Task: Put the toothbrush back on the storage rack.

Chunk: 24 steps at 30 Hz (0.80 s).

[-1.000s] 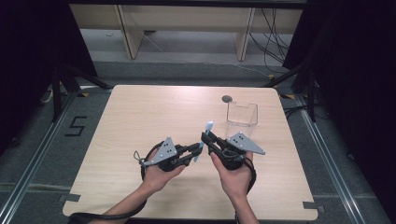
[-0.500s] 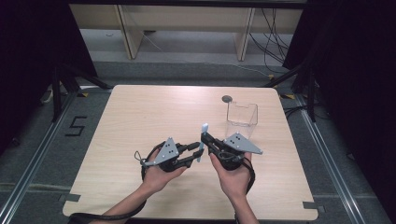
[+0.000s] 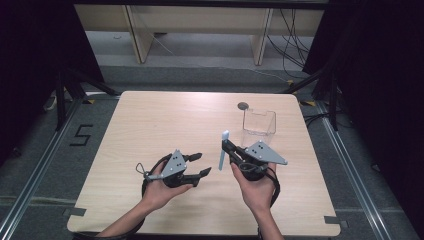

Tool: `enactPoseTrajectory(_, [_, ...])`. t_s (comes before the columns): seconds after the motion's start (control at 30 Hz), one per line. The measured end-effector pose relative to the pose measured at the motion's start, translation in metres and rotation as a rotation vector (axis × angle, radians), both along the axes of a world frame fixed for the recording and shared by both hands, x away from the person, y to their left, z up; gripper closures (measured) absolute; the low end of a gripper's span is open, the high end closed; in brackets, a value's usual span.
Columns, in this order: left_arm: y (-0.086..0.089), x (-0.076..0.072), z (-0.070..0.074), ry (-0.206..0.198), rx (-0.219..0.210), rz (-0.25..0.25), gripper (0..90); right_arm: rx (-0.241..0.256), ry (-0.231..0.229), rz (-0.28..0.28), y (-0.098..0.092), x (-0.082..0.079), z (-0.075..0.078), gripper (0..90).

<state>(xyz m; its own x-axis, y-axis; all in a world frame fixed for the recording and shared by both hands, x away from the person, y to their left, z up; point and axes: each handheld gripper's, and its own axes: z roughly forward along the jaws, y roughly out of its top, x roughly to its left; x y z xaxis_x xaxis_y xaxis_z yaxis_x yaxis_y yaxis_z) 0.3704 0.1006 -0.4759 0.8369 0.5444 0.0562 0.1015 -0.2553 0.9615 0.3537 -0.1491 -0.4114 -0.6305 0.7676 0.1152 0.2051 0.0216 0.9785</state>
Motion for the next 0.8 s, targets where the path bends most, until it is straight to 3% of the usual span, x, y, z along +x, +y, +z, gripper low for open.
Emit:
enactPoseTrajectory(0.03, [0.003, 0.000, -0.001, 0.000, 0.003, 0.005, 41.0, -0.009, -0.032, -0.005, -0.002, 0.002, 0.000, 86.0])
enactPoseTrajectory(0.07, [0.005, 0.001, -0.002, 0.006, 0.000, 0.011, 41.0, 0.005, -0.008, 0.002, -0.002, 0.001, 0.000, 86.0])
enactPoseTrajectory(0.13, [0.011, 0.001, -0.003, 0.008, 0.003, 0.022, 41.0, -0.016, -0.036, -0.008, -0.006, 0.003, 0.001, 86.0])
enactPoseTrajectory(0.17, [0.014, 0.002, -0.003, 0.008, 0.000, 0.028, 41.0, 0.001, -0.012, 0.002, -0.005, 0.002, 0.001, 86.0])
enactPoseTrajectory(0.2, [0.017, 0.002, -0.003, 0.007, -0.003, 0.033, 41.0, -0.011, -0.036, -0.011, -0.007, 0.003, 0.001, 86.0])
enactPoseTrajectory(0.27, [0.022, 0.003, -0.003, 0.005, -0.012, 0.047, 41.0, 0.002, -0.020, -0.009, -0.008, 0.003, 0.001, 86.0])
enactPoseTrajectory(0.33, [0.028, 0.003, -0.003, 0.009, -0.009, 0.065, 41.0, -0.009, -0.045, -0.014, -0.010, 0.005, 0.001, 86.0])
enactPoseTrajectory(0.4, [0.030, 0.003, -0.003, 0.006, -0.021, 0.073, 41.0, 0.006, -0.031, -0.014, -0.009, 0.004, 0.002, 86.0])
enactPoseTrajectory(0.47, [0.036, 0.002, -0.002, 0.009, -0.019, 0.084, 41.0, -0.006, -0.052, -0.019, -0.010, 0.004, 0.003, 86.0])
enactPoseTrajectory(0.6, [0.043, 0.001, -0.003, 0.010, -0.025, 0.098, 40.9, -0.013, -0.050, -0.023, -0.012, 0.002, 0.005, 86.0])
enactPoseTrajectory(0.67, [0.046, -0.001, -0.004, 0.011, -0.026, 0.107, 40.7, -0.032, -0.076, -0.043, -0.015, 0.002, 0.006, 85.9])
enactPoseTrajectory(0.8, [0.053, -0.003, -0.005, 0.015, -0.033, 0.123, 40.4, -0.021, -0.075, -0.051, -0.018, 0.000, 0.009, 85.8])
